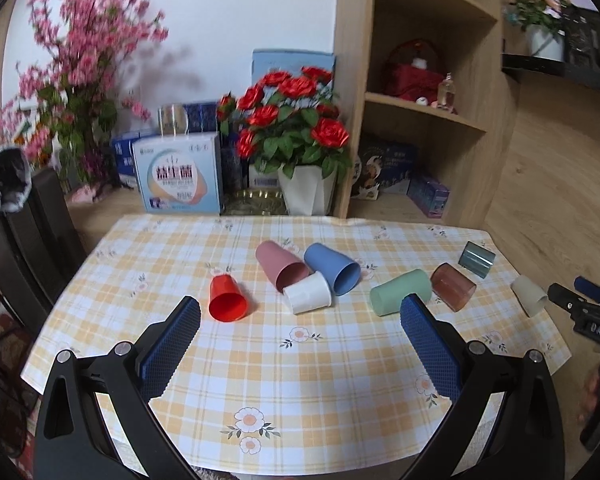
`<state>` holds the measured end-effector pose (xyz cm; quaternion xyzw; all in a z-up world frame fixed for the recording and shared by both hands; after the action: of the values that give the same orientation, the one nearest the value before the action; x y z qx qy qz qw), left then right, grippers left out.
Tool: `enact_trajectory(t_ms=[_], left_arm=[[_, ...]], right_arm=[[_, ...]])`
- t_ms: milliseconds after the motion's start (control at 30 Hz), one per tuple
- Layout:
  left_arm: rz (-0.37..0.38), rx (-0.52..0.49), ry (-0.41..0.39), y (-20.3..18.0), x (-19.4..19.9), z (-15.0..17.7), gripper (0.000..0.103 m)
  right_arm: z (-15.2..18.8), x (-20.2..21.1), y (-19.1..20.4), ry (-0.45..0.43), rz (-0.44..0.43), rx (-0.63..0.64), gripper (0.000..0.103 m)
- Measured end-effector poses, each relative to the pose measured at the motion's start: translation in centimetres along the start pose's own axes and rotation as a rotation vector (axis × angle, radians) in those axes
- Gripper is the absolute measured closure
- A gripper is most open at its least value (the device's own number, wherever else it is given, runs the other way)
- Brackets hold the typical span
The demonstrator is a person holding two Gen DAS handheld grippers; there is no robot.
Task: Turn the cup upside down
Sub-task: 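Move the right gripper to the beige cup lying on its side and close on it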
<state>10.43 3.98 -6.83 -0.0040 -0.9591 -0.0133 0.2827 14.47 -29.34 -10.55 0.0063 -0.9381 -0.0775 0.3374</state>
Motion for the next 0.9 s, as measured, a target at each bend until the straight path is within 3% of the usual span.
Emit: enact_trajectory(t_ms=[267, 433, 600, 900], left_arm=[[-0.029, 0.095, 0.064, 4.2, -5.2, 0.2, 0.005], [-0.014, 0.15, 0.09, 5.5, -7.4, 0.7, 0.005], [-0.028, 0.156, 0.114, 5.3, -8.8, 1.2, 0.005], [-0.034, 0.153, 0.16, 5.0, -10.7, 2.4, 0.005]], right_arm=[[-1.5, -11.0, -14.8, 0.166, 0.278, 0.0, 0.013], [-2.5, -16.4, -22.7, 0.279, 0.362, -0.04, 0.013], [-2.1, -21.0, -25.9, 0.38, 0.378, -0.028, 0.013], [-1.2, -26.3, -27.4, 0.552, 0.388, -0.074, 0.014]])
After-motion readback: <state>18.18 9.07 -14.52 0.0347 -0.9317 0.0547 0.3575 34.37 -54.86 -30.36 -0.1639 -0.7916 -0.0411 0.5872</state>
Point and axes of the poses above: each gripper's, at about its wrist camera, not at the fingertips, and x roughly against the way its jaws point, y to its left, z to its underside, the point moved 5 cm from there along -x, roughly the way its jaws point, and after that the axes turned 6 degrees about -x, right-handed, at the moved point
